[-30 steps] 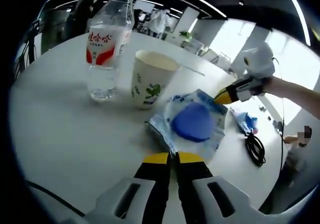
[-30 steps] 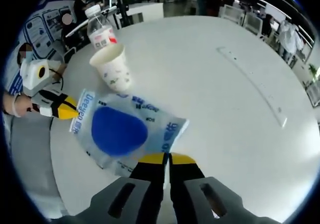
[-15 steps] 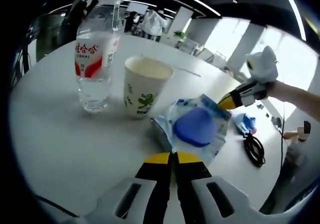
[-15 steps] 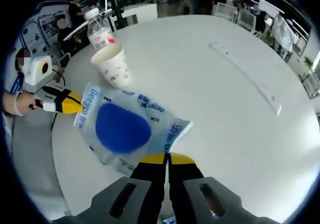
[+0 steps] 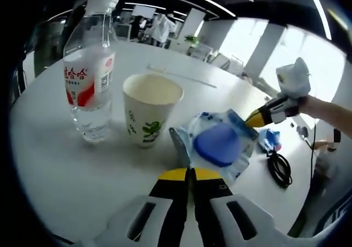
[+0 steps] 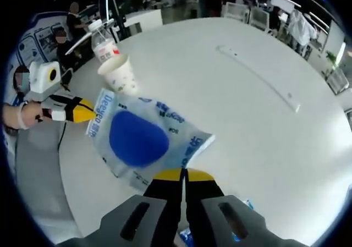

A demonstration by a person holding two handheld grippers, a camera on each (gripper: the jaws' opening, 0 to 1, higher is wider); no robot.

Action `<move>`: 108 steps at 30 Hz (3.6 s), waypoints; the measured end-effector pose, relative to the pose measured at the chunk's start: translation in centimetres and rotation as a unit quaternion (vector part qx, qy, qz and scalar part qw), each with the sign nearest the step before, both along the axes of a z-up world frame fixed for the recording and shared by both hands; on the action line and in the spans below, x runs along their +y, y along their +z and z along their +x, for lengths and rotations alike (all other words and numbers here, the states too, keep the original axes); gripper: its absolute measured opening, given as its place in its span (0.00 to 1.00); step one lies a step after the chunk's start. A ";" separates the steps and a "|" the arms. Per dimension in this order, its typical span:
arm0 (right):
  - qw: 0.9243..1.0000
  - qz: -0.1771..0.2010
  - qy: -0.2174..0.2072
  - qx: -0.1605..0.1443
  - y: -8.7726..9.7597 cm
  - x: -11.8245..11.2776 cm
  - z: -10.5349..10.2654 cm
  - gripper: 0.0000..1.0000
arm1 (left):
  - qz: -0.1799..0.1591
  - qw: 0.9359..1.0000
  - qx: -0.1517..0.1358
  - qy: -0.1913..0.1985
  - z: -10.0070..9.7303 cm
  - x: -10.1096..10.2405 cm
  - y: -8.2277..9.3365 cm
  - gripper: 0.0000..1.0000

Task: Arrange the tabletop items into an orderly group along one side of the table until the central work area is clear of visible clutter.

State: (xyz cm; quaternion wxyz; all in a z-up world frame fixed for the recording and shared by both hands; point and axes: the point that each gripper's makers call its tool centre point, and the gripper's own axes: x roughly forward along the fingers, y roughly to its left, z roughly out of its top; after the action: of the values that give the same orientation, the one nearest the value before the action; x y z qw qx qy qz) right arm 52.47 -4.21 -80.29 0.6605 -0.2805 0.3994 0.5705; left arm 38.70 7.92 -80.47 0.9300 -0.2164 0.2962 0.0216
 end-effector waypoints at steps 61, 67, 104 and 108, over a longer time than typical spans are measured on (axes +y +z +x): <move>0.995 0.034 -0.093 0.018 -0.9 -4.6 -0.5 0.00 | 0.030 0.999 -0.015 -0.027 6.5 0.7 0.2 0.00; 0.995 0.032 -0.091 0.020 -0.9 -4.4 -0.6 0.00 | 0.033 0.999 -0.014 -0.026 6.6 0.7 0.1 0.00; 0.994 0.034 -0.105 0.020 -1.2 -4.8 0.4 0.00 | 0.050 0.998 -0.014 -0.033 3.7 0.3 0.5 0.08; 0.994 0.035 -0.104 0.019 -1.3 -4.7 0.4 0.00 | 0.047 0.998 0.002 -0.031 3.1 0.5 -0.6 0.07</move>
State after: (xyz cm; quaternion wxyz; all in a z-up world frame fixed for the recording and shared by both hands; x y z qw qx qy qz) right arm 52.88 -8.94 -81.63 0.7180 -0.2032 0.4192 0.5172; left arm 41.78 8.38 -81.11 0.9387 -0.1636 0.3032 0.0071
